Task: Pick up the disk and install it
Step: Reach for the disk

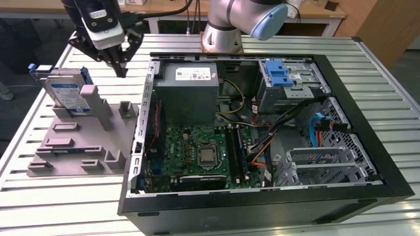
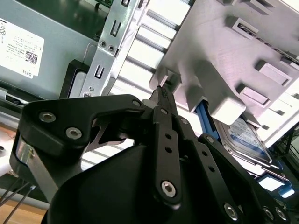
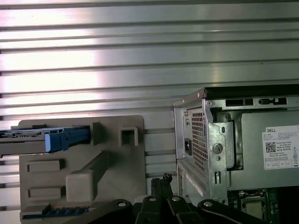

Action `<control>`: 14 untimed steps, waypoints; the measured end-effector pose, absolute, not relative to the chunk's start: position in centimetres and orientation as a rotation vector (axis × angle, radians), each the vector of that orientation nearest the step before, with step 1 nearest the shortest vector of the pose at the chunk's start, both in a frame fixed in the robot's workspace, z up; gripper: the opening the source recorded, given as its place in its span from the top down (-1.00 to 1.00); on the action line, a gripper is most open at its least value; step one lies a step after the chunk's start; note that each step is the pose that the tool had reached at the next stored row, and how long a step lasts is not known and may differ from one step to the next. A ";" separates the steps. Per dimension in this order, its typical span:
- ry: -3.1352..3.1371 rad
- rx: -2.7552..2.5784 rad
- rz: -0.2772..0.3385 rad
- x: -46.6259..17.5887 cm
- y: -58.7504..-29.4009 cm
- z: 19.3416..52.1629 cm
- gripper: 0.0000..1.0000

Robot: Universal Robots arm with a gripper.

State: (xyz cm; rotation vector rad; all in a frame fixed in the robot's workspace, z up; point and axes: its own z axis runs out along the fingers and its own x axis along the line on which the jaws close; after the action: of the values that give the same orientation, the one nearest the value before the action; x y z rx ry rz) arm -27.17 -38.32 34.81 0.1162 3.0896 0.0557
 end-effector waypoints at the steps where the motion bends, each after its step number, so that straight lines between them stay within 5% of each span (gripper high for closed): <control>1: 3.090 0.116 0.056 -27.2 -38.3 34.8 0.79; 14: 3.091 0.116 0.056 -27.7 -38.3 34.7 0.79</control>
State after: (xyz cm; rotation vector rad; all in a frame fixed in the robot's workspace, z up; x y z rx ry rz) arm -27.72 -38.32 34.66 0.1162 3.0914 0.0557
